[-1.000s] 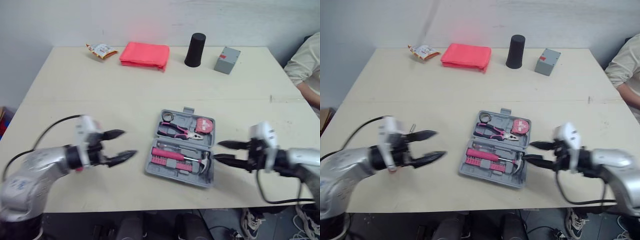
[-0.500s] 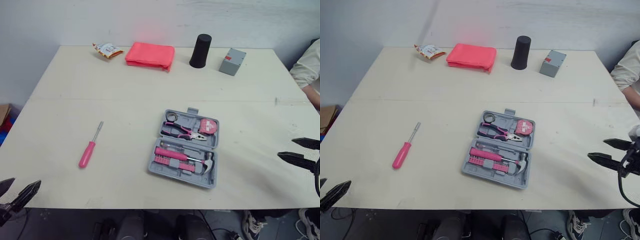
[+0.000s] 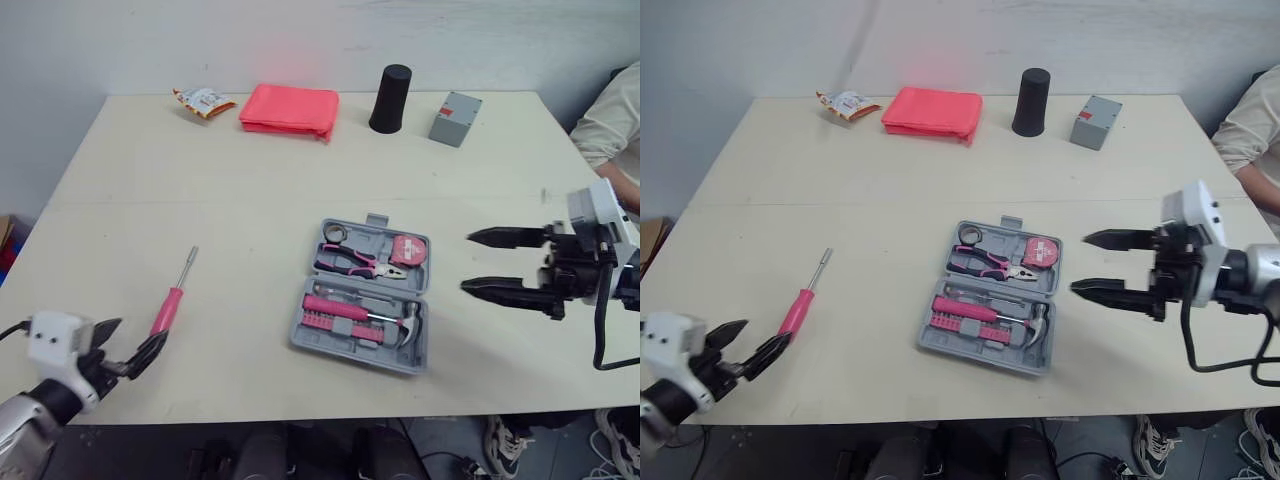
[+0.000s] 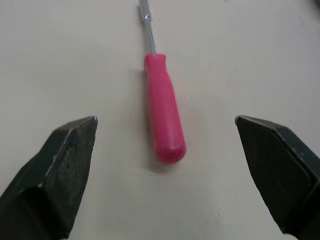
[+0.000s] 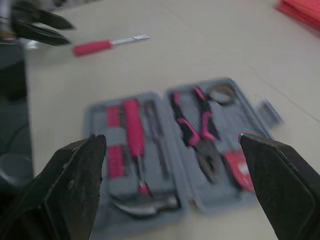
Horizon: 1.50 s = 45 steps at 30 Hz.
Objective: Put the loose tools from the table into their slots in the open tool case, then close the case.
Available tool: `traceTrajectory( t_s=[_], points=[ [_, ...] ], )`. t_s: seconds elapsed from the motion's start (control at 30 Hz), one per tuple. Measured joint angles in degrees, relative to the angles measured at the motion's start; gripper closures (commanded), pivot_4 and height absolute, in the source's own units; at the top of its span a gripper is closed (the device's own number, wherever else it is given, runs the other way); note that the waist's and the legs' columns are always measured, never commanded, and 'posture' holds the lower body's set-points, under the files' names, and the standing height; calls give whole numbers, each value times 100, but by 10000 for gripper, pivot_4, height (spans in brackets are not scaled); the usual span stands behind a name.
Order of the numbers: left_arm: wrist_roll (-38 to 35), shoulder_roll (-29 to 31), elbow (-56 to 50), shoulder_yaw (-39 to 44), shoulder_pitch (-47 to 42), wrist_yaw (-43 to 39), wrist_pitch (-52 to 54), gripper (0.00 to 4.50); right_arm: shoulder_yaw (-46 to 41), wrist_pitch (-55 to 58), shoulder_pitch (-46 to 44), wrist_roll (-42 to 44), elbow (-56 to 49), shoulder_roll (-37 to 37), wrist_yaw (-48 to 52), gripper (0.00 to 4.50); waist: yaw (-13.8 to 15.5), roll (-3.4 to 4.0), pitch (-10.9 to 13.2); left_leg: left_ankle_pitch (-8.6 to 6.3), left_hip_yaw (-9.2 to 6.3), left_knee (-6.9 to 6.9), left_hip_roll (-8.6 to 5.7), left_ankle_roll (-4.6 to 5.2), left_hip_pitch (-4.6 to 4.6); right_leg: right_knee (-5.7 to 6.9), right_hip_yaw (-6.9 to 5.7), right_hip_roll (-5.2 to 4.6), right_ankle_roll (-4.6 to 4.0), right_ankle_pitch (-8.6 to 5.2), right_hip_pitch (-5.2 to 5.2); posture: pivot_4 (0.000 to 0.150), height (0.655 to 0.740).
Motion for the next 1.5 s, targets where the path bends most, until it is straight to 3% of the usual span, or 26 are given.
traceTrajectory(
  t_s=[0.13, 0.17, 0.27, 0.47, 0.63, 0.77, 0.87, 0.93, 1.1, 1.2, 1.33, 1.5],
  points=[
    [301, 105, 231, -590, -525, 331, 125, 0, 459, 204, -579, 412, -518, 185, -67, 822, 12, -9, 1, 9, -1, 0, -4, -17, -1, 0, -2, 0, 2, 1, 1, 1500, 7355],
    [357, 108, 287, -633, -582, 382, 142, 2653, 544, 210, -644, 431, -547, 215, -76, 299, 10, -11, 3, 8, -1, 1, -4, -16, -2, -1, -2, 0, 3, 2, 0, 1500, 7355],
    [568, 173, 592, -877, -735, 480, 165, 12070, 859, 253, -989, 470, -626, 398, -206, 0, 0, -12, 3, 8, 1, 2, -5, -16, -3, -1, -1, -1, 6, 3, -1, 1500, 7355],
    [661, 215, 641, -983, -783, 504, 184, 39563, 972, 308, -1178, 504, -658, 559, -363, 0, 1, -12, 3, 8, 0, 1, -5, -17, -2, 0, -1, -1, 6, 3, -1, 1500, 7355],
    [638, 429, 644, -893, -759, 337, 210, 39441, 990, 340, -1236, 705, -677, 567, -426, 0, 0, -14, 3, 8, 0, 0, -4, -17, -2, 1, -2, -1, 6, 3, -2, 1500, 7355],
    [406, 1588, 441, -669, -927, -659, 118, 39441, 978, 372, -1243, 751, -677, 501, -399, 0, 26, -29, 15, 12, -5, 0, -4, -28, -10, 3, -6, -4, 3, 3, -10, 1500, 7355],
    [42, 2452, 181, -1052, -2040, -1561, -16, 39441, 949, 451, -1223, 807, -687, 392, -356, 0, 89, -23, 18, -2, -4, -2, -16, -53, -10, -3, -3, -17, 4, 7, -8, 1500, 7355],
    [28, 2769, 202, -1921, -2993, -2088, -140, 39441, 936, 479, -1110, 798, -726, 296, -320, 0, 109, -12, 23, -3, 0, -4, -24, -51, -7, -5, -1, -21, 7, 8, -5, 1500, 7355],
    [511, 2424, 626, -4236, -5018, -3040, -344, 39441, 999, 613, -472, 721, -952, -29, -268, 0, 138, -10, 26, 20, 12, -4, -18, -18, -18, 11, -3, 20, 13, 11, -8, 1500, 7355],
    [900, 1804, 1019, -5330, -5952, -3308, -198, 39441, 757, 585, 361, 400, -1210, -520, -236, 0, 152, -24, 37, 20, 21, -4, -16, -13, -19, 10, -1, 45, 14, 10, -10, 1500, 7355],
    [1337, 1431, 1143, -6337, -6408, -3617, -55, 39441, 347, 755, 1037, 405, -1502, -636, -333, 0, 128, -31, 42, 23, 33, 1, -16, -4, -16, 12, 13, 44, 18, 11, -11, 1500, 7355],
    [1745, 1246, 1268, -6930, -6490, -3869, -107, 39441, -120, 975, 1332, 592, -1690, -697, -481, 0, 153, -41, 49, 41, 16, 8, -10, -7, -13, 1, 11, 20, 19, 11, -5, 1500, 7355]
  ],
)
